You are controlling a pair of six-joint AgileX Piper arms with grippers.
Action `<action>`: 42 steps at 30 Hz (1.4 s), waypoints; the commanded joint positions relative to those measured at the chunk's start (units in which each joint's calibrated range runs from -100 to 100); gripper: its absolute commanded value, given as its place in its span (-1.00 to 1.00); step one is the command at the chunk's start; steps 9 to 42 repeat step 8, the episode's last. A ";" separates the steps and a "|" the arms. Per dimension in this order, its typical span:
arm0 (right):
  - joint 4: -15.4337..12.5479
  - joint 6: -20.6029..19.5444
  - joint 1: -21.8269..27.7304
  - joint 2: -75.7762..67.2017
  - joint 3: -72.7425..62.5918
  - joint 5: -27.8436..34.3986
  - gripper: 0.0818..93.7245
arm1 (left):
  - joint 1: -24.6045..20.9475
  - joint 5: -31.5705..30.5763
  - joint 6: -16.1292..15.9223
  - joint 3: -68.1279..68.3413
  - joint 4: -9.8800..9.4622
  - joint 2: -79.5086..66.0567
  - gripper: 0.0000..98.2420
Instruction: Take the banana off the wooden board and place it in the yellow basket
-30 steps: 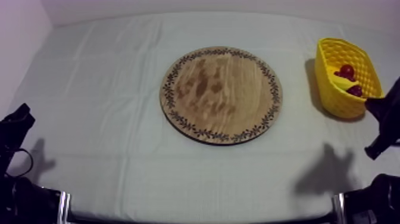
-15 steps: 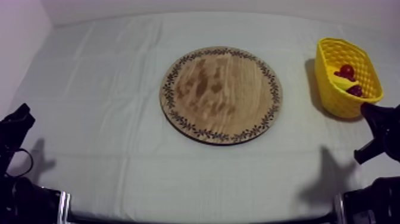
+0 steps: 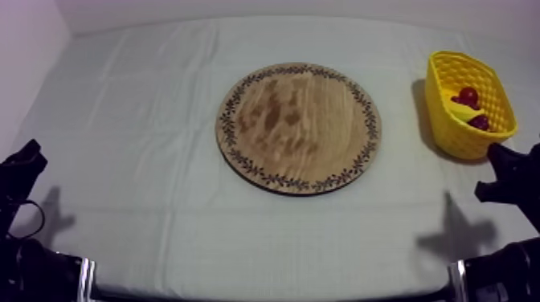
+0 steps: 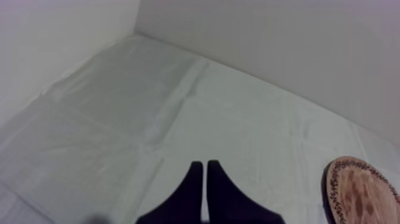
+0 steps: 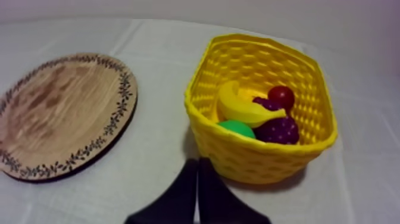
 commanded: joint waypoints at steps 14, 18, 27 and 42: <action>0.37 6.45 -0.06 -0.04 0.07 -0.09 -0.99 | 0.01 -0.02 0.00 0.03 -0.02 0.00 -1.00; 0.37 6.45 -0.06 -0.04 0.07 -0.09 -0.99 | 0.01 -0.02 0.00 0.03 -0.02 0.00 -1.00; 0.37 6.45 -0.06 -0.04 0.07 -0.09 -0.99 | 0.01 -0.02 0.00 0.03 -0.02 0.00 -1.00; 0.37 6.45 -0.06 -0.04 0.07 -0.09 -0.99 | 0.01 -0.02 0.00 0.03 -0.02 0.00 -1.00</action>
